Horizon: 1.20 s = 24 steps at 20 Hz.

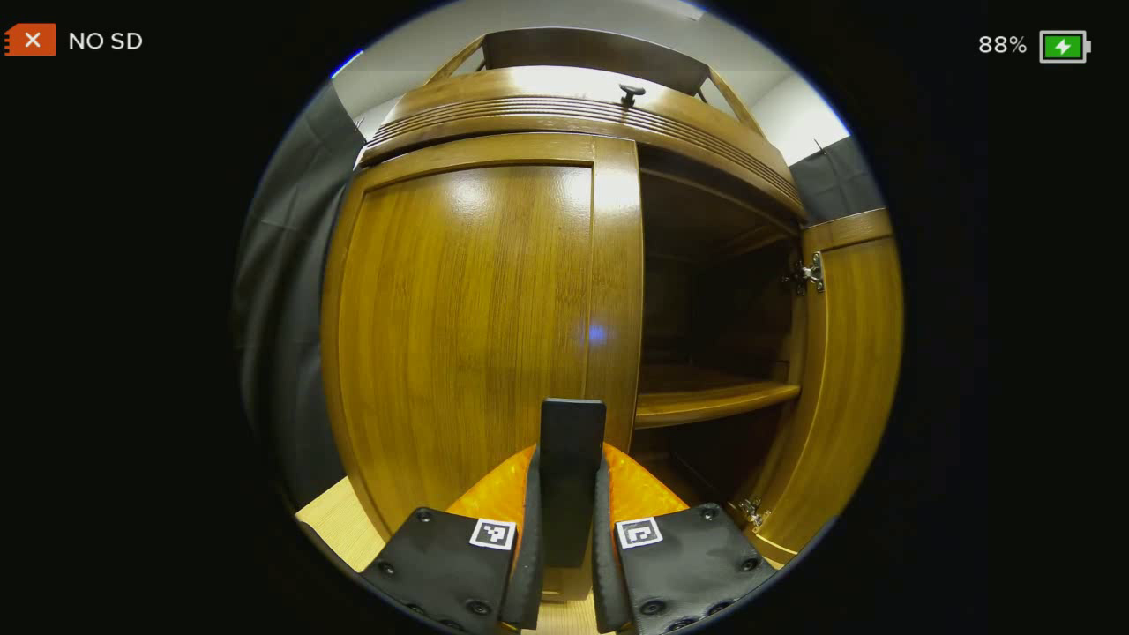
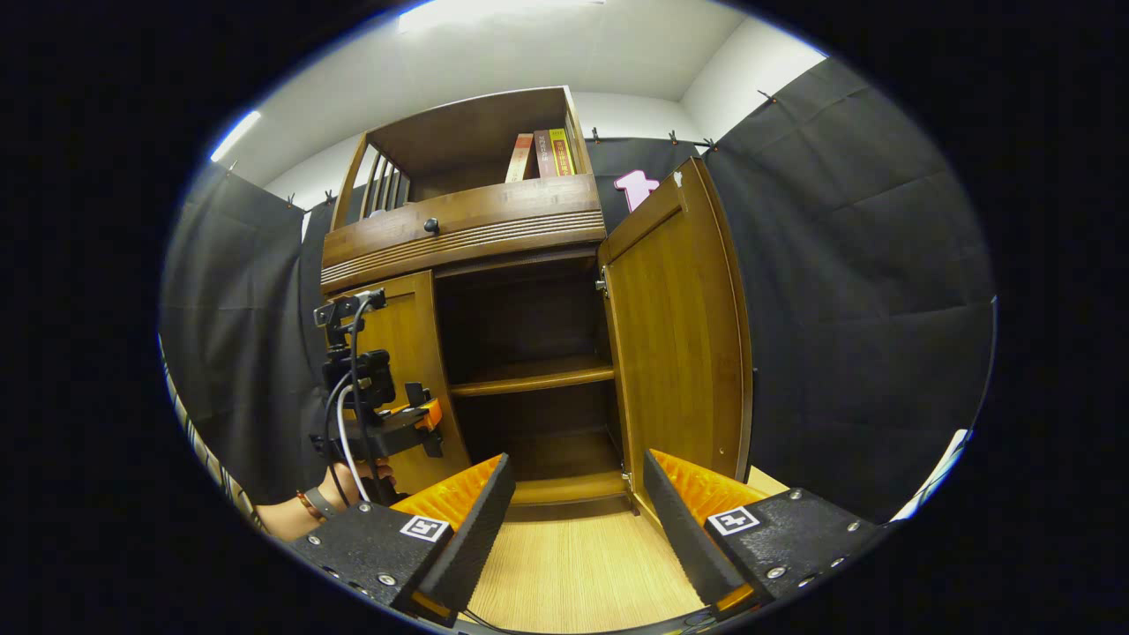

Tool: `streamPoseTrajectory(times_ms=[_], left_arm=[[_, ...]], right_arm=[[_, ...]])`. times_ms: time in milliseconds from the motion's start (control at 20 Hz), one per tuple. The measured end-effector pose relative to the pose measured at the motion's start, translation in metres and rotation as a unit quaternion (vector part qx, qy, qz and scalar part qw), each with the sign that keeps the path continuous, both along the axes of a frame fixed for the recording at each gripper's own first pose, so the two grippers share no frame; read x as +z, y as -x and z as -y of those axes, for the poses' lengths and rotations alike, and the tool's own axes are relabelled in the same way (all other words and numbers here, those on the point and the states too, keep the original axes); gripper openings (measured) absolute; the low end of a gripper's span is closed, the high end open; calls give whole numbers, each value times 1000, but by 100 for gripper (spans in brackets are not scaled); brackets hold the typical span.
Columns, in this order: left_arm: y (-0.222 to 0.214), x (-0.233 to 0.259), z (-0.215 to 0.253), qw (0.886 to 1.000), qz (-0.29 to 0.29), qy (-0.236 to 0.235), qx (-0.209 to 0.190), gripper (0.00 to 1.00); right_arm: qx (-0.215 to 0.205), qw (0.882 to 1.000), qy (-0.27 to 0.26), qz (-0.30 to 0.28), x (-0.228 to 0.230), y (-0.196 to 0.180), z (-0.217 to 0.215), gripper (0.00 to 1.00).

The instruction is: Open the right door of the double-door shoe cabinet with the right hand, and open the left door with the left hand.

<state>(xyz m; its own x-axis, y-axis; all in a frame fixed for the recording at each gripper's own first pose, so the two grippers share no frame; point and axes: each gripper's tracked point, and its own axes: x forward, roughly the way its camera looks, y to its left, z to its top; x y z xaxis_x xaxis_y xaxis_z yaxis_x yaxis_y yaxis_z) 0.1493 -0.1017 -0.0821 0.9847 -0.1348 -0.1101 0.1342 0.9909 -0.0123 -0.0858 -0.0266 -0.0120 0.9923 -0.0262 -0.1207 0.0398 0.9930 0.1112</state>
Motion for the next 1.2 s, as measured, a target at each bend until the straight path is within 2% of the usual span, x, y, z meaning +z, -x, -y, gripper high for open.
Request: streamPoseTrajectory(times_ms=[650, 800, 950, 1200], left_arm=[[95, 21, -48, 999, -17, 8, -30, 25], [114, 26, -67, 1000, -10, 3, -20, 25], [131, 23, -81, 1000, -19, 19, -14, 25], [155, 32, -122, 1000, -15, 1, 1, 23]], right_arm=[[20, 999, 24, -4, 7, 3, -38, 91], [18, 999, 41, 2, 9, 5, -37, 91], [14, 999, 40, -2, 5, 4, -32, 91], [5, 999, 43, 4, 6, 4, -30, 91]])
